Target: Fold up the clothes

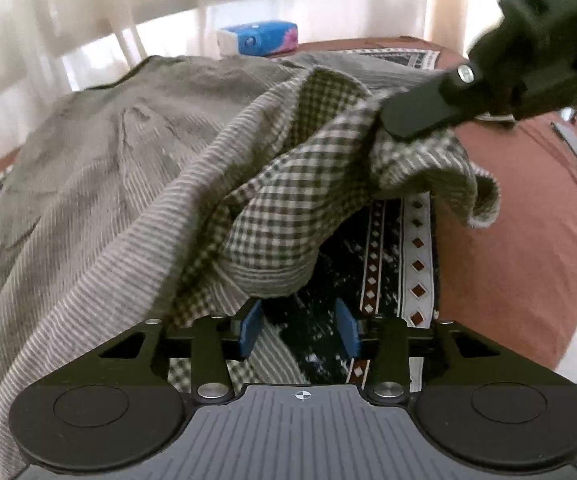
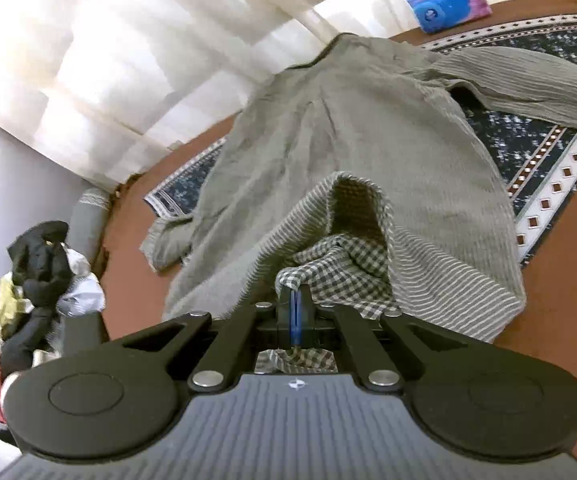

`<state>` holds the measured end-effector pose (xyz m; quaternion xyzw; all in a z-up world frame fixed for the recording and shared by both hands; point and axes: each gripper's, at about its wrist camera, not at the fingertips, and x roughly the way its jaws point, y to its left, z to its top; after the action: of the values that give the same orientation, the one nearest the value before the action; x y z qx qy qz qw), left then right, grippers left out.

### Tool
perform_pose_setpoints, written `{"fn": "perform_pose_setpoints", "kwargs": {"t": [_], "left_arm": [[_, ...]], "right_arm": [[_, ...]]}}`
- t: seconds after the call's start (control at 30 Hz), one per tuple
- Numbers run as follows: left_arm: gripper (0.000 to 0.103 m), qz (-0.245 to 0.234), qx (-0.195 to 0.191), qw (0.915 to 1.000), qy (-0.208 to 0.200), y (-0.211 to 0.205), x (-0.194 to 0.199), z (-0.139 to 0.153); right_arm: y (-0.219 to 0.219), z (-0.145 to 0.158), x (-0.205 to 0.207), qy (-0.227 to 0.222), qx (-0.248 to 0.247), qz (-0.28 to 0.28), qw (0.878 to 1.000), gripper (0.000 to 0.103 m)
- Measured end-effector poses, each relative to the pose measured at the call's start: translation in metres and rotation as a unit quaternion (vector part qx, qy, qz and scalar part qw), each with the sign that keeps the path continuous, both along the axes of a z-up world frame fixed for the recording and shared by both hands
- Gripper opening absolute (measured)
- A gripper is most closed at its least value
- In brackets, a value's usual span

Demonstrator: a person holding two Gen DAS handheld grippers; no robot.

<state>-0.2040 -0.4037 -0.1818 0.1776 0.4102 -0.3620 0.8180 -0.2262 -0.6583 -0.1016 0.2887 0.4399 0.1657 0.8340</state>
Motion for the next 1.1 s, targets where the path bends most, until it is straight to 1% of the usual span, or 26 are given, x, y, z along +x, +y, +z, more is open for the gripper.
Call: {"fn": "perform_pose_setpoints", "kwargs": {"t": [0.07,0.13,0.17,0.2,0.23,0.27,0.3,0.4,0.47,0.5,0.6,0.7,0.73,0.77,0.8,0.83,0.9,0.93,1.03,1.1], "left_arm": [[0.058,0.011,-0.018,0.9994,0.027,0.0,0.008,-0.001],[0.058,0.023,-0.051,0.9965,0.062,0.003,0.015,-0.001],[0.059,0.032,-0.076,0.9927,0.088,0.007,0.019,-0.002],[0.059,0.043,-0.102,0.9866,0.119,0.011,0.025,-0.004],[0.059,0.062,-0.128,0.9787,0.148,0.016,0.031,-0.007],[0.059,0.085,-0.153,0.9687,0.176,0.022,0.037,-0.011],[0.059,0.107,-0.174,0.9591,0.196,0.029,0.042,-0.015],[0.059,0.154,-0.213,0.9387,0.223,0.046,0.051,-0.022],[0.059,0.177,-0.24,0.924,0.239,0.056,0.056,-0.026],[0.059,0.187,-0.256,0.9148,0.25,0.061,0.059,-0.028],[0.06,0.219,-0.304,0.8837,0.28,0.072,0.067,-0.034],[0.059,0.236,-0.329,0.8633,0.301,0.076,0.073,-0.04],[0.058,0.24,-0.339,0.8559,0.308,0.077,0.074,-0.042],[0.052,0.241,-0.349,0.849,0.315,0.076,0.074,-0.042],[0.042,0.24,-0.358,0.844,0.319,0.075,0.074,-0.043],[0.017,0.238,-0.364,0.8422,0.319,0.075,0.075,-0.043],[0.003,0.235,-0.371,0.8417,0.315,0.076,0.075,-0.04],[0.0,0.233,-0.372,0.8416,0.315,0.079,0.074,-0.038],[0.0,0.224,-0.376,0.8406,0.319,0.09,0.073,-0.028],[0.0,0.215,-0.369,0.8461,0.318,0.098,0.072,-0.021]], "right_arm": [[0.001,0.0,0.008,-0.003,0.009,0.0,1.0,0.001],[0.001,0.003,0.011,-0.007,0.011,0.002,1.0,0.001],[0.0,0.004,0.011,-0.008,0.011,0.003,1.0,0.001],[-0.001,0.005,0.012,-0.009,0.011,0.004,1.0,0.001],[-0.002,0.006,0.012,-0.009,0.009,0.005,1.0,0.001],[-0.003,0.007,0.013,-0.009,0.007,0.006,1.0,0.001],[-0.004,0.007,0.013,-0.009,0.005,0.006,1.0,0.001],[-0.008,0.008,0.012,-0.006,-0.001,0.005,1.0,0.001],[-0.01,0.007,0.01,-0.002,-0.004,0.006,1.0,0.001],[-0.01,0.006,0.009,-0.001,-0.006,0.007,1.0,0.001],[-0.01,0.004,0.008,0.006,-0.009,0.008,1.0,0.001],[-0.012,0.002,0.007,0.01,-0.01,0.006,1.0,0.001],[-0.012,0.002,0.007,0.011,-0.011,0.005,1.0,0.001],[-0.012,0.002,0.007,0.011,-0.012,0.004,1.0,0.001],[-0.012,0.002,0.006,0.012,-0.012,0.004,1.0,0.001],[-0.012,0.001,0.006,0.013,-0.014,0.003,1.0,0.001],[-0.012,0.001,0.006,0.016,-0.018,0.003,1.0,0.001],[-0.011,0.001,0.006,0.018,-0.019,0.003,1.0,0.001],[-0.011,-0.001,0.005,0.025,-0.031,0.007,0.999,0.001],[-0.009,-0.003,0.005,0.035,-0.046,0.014,0.998,0.001]]}}
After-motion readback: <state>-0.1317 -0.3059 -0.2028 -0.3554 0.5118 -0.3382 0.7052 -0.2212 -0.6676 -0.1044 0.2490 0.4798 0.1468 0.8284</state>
